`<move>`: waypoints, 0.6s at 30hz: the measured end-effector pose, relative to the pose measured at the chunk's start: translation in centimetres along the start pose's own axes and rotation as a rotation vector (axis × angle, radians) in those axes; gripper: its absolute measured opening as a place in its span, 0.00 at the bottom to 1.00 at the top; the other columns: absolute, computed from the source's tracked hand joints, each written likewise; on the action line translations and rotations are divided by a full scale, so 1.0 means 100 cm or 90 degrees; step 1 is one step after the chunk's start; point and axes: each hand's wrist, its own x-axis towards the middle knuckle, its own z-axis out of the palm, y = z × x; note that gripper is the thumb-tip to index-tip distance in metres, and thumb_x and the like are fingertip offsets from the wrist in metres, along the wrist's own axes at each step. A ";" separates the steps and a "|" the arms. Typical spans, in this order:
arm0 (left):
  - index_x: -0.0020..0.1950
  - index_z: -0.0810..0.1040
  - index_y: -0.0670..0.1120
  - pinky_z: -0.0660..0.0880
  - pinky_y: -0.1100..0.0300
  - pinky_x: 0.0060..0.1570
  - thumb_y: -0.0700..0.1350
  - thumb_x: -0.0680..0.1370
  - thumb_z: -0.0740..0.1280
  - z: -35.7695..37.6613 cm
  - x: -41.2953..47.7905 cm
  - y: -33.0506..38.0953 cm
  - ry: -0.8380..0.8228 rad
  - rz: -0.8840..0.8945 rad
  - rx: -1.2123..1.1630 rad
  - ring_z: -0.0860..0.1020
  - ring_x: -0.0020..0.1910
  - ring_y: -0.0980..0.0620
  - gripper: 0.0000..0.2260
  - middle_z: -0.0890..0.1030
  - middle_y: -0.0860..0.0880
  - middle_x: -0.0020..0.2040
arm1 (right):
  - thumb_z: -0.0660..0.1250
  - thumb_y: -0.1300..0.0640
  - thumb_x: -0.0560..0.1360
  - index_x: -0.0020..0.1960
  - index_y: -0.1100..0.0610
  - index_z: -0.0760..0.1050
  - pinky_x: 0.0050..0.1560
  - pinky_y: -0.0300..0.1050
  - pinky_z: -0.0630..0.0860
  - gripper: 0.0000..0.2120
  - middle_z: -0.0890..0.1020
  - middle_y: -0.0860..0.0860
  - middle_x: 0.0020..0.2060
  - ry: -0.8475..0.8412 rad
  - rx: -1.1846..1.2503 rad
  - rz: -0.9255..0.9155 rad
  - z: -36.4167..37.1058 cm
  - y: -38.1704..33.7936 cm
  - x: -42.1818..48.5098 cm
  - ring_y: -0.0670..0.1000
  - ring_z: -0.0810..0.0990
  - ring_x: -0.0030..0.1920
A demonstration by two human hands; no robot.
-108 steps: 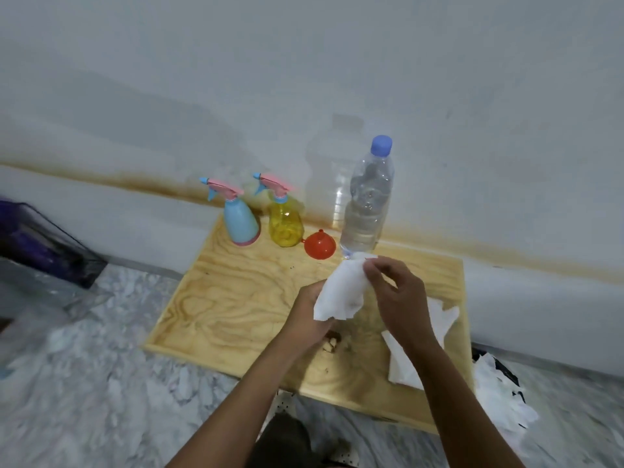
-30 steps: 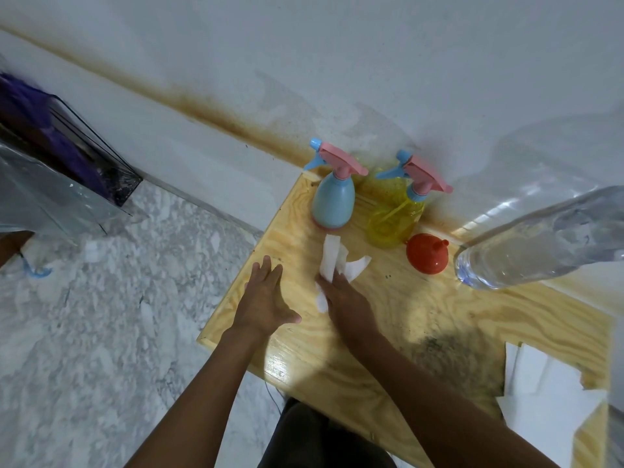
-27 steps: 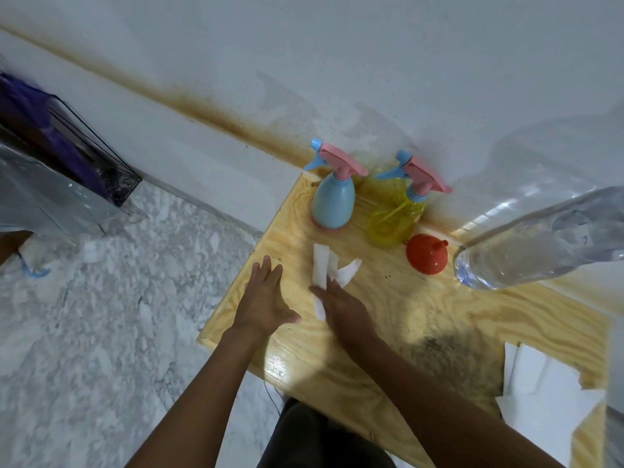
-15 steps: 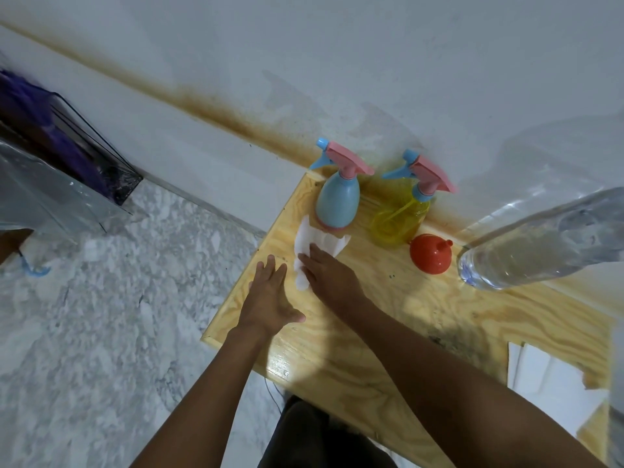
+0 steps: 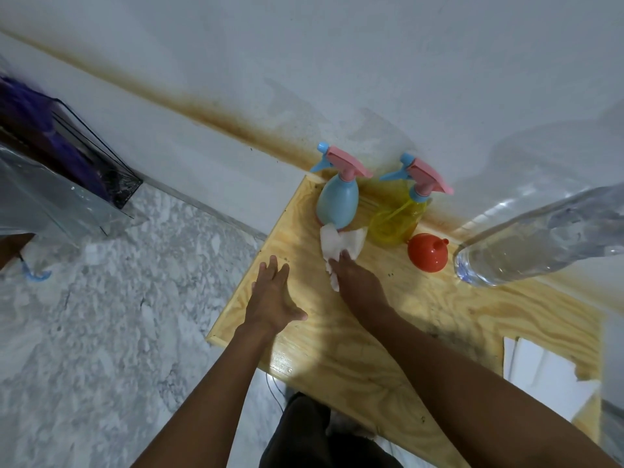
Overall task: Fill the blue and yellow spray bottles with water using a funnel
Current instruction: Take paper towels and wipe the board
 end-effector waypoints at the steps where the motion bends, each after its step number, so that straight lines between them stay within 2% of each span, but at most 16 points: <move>1: 0.80 0.55 0.48 0.45 0.44 0.77 0.52 0.64 0.81 0.000 0.000 0.000 0.000 -0.001 0.005 0.38 0.80 0.48 0.52 0.43 0.49 0.82 | 0.59 0.59 0.82 0.77 0.51 0.62 0.62 0.53 0.77 0.24 0.59 0.57 0.78 -0.008 -0.009 -0.007 0.002 -0.003 -0.005 0.58 0.75 0.68; 3: 0.80 0.55 0.48 0.46 0.44 0.76 0.52 0.64 0.81 0.000 0.001 0.000 -0.001 -0.002 0.012 0.39 0.80 0.48 0.52 0.43 0.49 0.82 | 0.58 0.59 0.82 0.77 0.52 0.62 0.64 0.53 0.75 0.24 0.59 0.56 0.78 -0.025 -0.018 -0.030 0.007 -0.010 -0.016 0.59 0.73 0.69; 6: 0.80 0.55 0.48 0.47 0.44 0.78 0.53 0.64 0.81 0.001 0.002 -0.001 -0.003 -0.009 0.024 0.39 0.80 0.48 0.52 0.43 0.49 0.82 | 0.57 0.59 0.83 0.77 0.54 0.61 0.70 0.52 0.67 0.23 0.60 0.54 0.78 -0.082 0.019 -0.045 0.009 -0.015 -0.033 0.60 0.68 0.73; 10: 0.80 0.54 0.49 0.51 0.45 0.78 0.54 0.65 0.81 -0.002 0.000 0.002 -0.013 -0.014 0.062 0.40 0.80 0.48 0.52 0.43 0.49 0.82 | 0.59 0.55 0.82 0.71 0.52 0.71 0.64 0.47 0.72 0.18 0.75 0.55 0.69 -0.086 0.032 -0.087 0.002 -0.013 -0.046 0.57 0.77 0.65; 13: 0.80 0.53 0.49 0.55 0.46 0.77 0.56 0.65 0.80 -0.008 0.000 0.008 -0.042 -0.025 0.120 0.41 0.80 0.47 0.51 0.43 0.49 0.82 | 0.58 0.57 0.82 0.66 0.56 0.77 0.59 0.41 0.69 0.15 0.80 0.54 0.62 -0.029 0.144 -0.044 -0.013 -0.010 -0.058 0.54 0.78 0.61; 15: 0.77 0.58 0.49 0.63 0.45 0.73 0.57 0.66 0.78 -0.012 -0.002 0.019 -0.053 -0.034 0.181 0.48 0.80 0.44 0.46 0.47 0.46 0.81 | 0.58 0.56 0.81 0.62 0.57 0.79 0.56 0.41 0.70 0.14 0.83 0.54 0.58 0.066 0.240 -0.001 -0.024 -0.003 -0.073 0.53 0.80 0.56; 18: 0.64 0.73 0.48 0.75 0.47 0.58 0.57 0.68 0.74 -0.013 -0.011 0.043 -0.001 -0.009 0.222 0.69 0.68 0.43 0.29 0.67 0.45 0.70 | 0.61 0.61 0.80 0.58 0.58 0.81 0.53 0.41 0.73 0.12 0.84 0.52 0.53 0.182 0.358 0.046 -0.038 0.014 -0.106 0.47 0.79 0.50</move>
